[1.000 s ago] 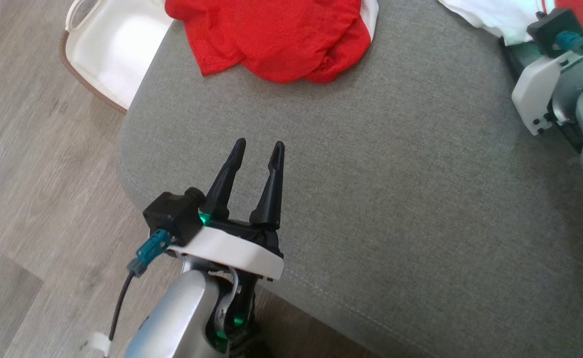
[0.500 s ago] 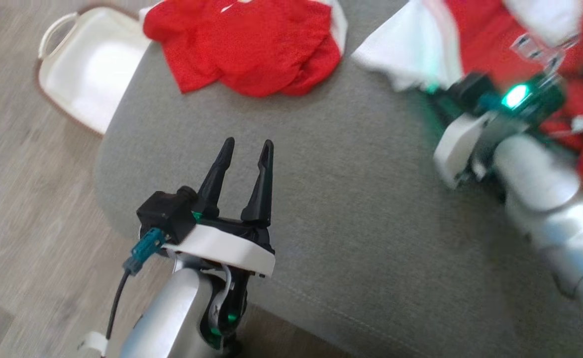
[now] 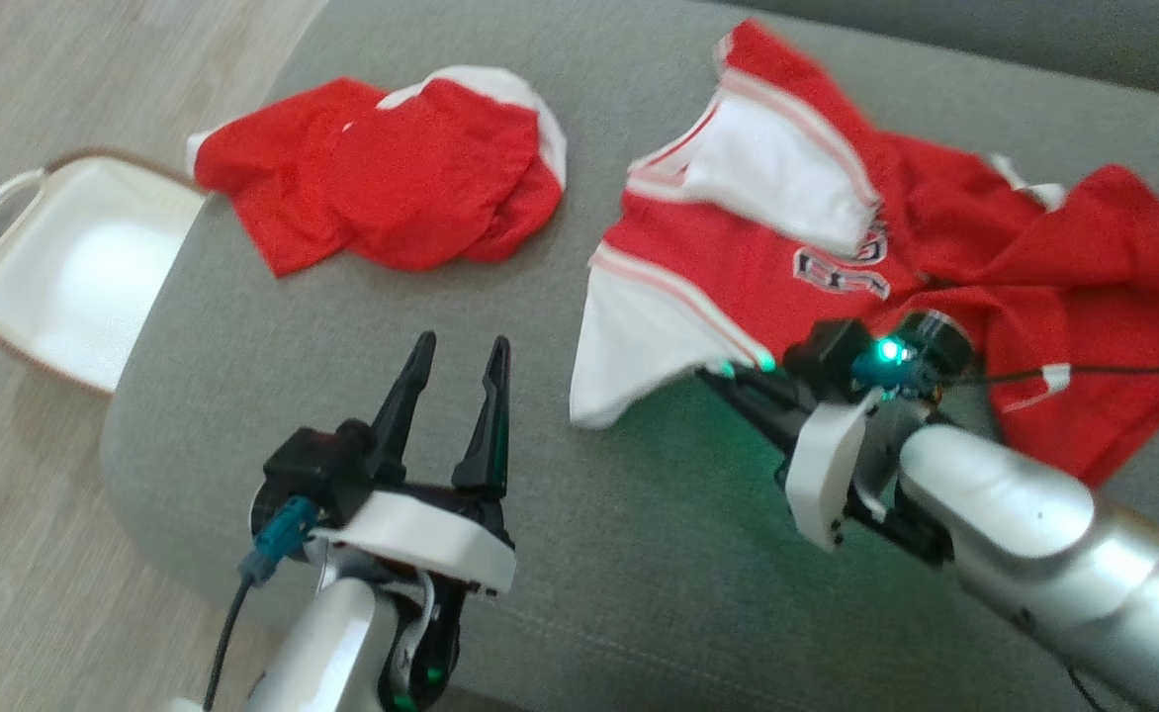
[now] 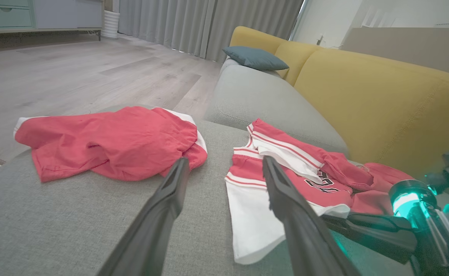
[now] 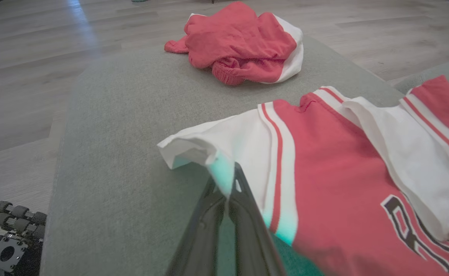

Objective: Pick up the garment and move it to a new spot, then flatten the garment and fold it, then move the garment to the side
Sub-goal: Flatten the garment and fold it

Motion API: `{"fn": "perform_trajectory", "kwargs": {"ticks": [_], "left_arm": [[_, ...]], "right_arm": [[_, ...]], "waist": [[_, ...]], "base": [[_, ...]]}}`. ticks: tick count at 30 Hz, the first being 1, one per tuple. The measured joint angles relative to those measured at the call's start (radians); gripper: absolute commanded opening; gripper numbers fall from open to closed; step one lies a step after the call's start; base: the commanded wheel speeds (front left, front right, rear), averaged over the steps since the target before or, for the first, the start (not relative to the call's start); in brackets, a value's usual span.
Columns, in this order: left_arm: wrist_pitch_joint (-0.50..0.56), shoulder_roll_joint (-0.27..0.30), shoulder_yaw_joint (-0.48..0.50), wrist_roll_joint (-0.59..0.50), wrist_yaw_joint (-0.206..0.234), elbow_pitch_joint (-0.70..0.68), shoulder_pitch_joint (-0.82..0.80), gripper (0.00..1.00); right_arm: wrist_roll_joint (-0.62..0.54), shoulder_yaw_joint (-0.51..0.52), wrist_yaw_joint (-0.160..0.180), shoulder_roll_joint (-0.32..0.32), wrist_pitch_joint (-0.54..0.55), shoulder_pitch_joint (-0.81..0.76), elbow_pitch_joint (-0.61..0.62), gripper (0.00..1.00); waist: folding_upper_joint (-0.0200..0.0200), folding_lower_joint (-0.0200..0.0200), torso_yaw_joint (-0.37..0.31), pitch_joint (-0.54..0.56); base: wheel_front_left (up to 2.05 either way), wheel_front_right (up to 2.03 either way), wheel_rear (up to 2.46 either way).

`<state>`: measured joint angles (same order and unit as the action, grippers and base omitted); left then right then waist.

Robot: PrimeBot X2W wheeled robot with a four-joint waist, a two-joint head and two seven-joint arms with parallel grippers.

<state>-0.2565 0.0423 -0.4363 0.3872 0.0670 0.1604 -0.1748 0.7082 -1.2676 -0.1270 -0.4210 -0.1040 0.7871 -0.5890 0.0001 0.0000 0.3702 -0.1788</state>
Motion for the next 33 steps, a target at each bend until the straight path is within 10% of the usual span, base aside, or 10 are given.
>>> {"fn": "perform_trajectory", "kwargs": {"ticks": [2, 3, 4, 11, 21, 33], "left_arm": [[0.000, 0.000, 0.003, -0.005, -0.005, 0.003, 0.015, 1.00], [0.000, 0.000, 0.006, -0.007, -0.006, 0.002, 0.021, 1.00], [0.000, 0.000, 0.010, -0.008, -0.006, 0.003, 0.028, 1.00], [0.000, 0.001, 0.041, -0.026, -0.015, 0.007, 0.060, 1.00], [0.000, 0.005, 0.090, -0.034, -0.015, 0.000, 0.112, 1.00], [0.000, 0.006, 0.100, -0.034, -0.013, -0.021, 0.134, 1.00]], "right_arm": [[0.001, -0.010, 0.000, -0.004, 0.013, -0.021, 0.012, 0.00], [-0.011, -0.015, 0.000, -0.003, 0.013, -0.029, 0.014, 0.28], [-0.021, -0.015, 0.000, -0.002, 0.005, -0.036, 0.012, 1.00], [-0.051, 0.036, 0.000, 0.052, -0.030, -0.069, -0.088, 1.00], [-0.134, 0.375, 0.000, 0.110, -0.124, -0.184, -0.211, 1.00], [-0.522, 1.110, 0.000, 0.295, -0.146, -0.582, 0.119, 1.00]], "waist": [[0.0000, 0.0000, -0.016, 0.023], [0.0000, 0.0000, -0.025, 0.032], [0.0000, 0.0000, -0.033, 0.041], [0.0000, 0.0000, -0.091, 0.098], [0.0000, 0.0000, -0.182, 0.167], [0.0000, 0.0000, -0.324, 0.192]], "base": [[0.00, 0.00, 0.00], [0.00, 0.00, 0.00], [0.00, 0.00, 0.00], [0.00, 0.00, 0.00], [0.00, 0.00, 0.00], [0.00, 0.00, 0.00]]}}
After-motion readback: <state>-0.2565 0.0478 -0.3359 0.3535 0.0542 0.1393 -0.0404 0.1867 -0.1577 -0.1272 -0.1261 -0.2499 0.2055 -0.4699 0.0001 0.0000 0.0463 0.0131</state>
